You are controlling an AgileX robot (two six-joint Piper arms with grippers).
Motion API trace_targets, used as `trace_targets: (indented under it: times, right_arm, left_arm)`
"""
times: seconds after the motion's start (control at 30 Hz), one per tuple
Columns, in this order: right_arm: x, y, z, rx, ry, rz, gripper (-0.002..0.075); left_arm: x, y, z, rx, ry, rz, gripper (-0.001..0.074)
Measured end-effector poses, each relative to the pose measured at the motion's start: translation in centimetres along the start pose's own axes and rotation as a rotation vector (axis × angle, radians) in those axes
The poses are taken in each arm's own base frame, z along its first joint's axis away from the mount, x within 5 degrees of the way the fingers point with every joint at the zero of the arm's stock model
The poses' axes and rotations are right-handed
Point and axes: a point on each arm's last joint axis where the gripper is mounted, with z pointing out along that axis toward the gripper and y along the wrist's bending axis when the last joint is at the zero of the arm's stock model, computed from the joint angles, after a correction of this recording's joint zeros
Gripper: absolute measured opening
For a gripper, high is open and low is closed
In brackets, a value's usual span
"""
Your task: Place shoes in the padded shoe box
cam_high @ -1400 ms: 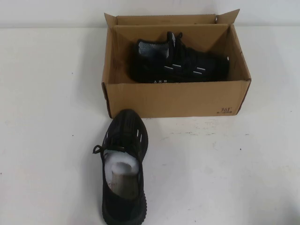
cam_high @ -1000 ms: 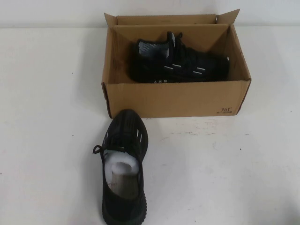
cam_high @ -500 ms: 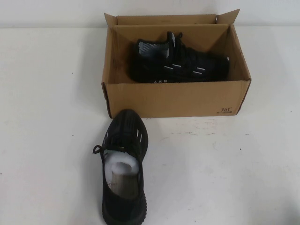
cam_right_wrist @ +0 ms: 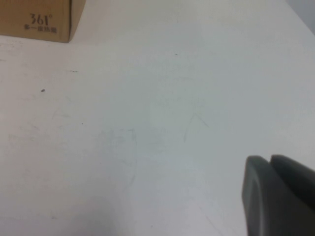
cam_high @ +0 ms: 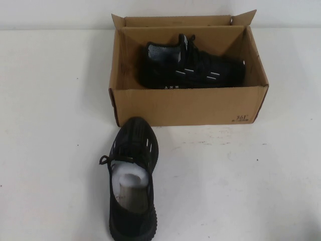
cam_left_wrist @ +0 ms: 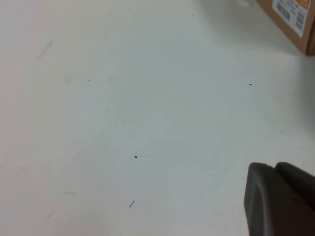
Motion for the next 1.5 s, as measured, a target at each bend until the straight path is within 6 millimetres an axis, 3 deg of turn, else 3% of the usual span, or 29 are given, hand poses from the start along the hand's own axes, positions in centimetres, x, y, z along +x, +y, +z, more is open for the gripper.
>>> trace_targets:
  times: [0.2, 0.5, 0.77, 1.1, 1.23, 1.5]
  right_arm:
    - [0.0, 0.0, 0.0, 0.0, 0.0, 0.0, -0.0008]
    - [0.0, 0.0, 0.0, 0.0, 0.0, 0.0, -0.0008]
    - [0.0, 0.0, 0.0, 0.0, 0.0, 0.0, -0.0008]
    - [0.0, 0.0, 0.0, 0.0, 0.0, 0.0, -0.0008]
    - [0.0, 0.0, 0.0, 0.0, 0.0, 0.0, -0.0008]
    - [0.0, 0.0, 0.0, 0.0, 0.0, 0.0, -0.0008]
  left_arm:
    - [-0.2, -0.1, 0.0, 0.016, -0.019, -0.063, -0.0004]
    - [-1.8, -0.6, -0.2, 0.113, -0.178, -0.525, -0.0005]
    - [-3.0, -0.2, -0.5, 0.116, -0.318, -0.57, -0.0004]
    - [-3.4, -0.3, -0.7, 0.135, -0.302, -0.636, -0.0004]
    - [-5.9, -0.6, -1.8, 0.151, -0.223, -0.566, -0.0005]
    - [-12.7, -1.3, -2.0, 0.188, 0.172, -0.275, -0.0004]
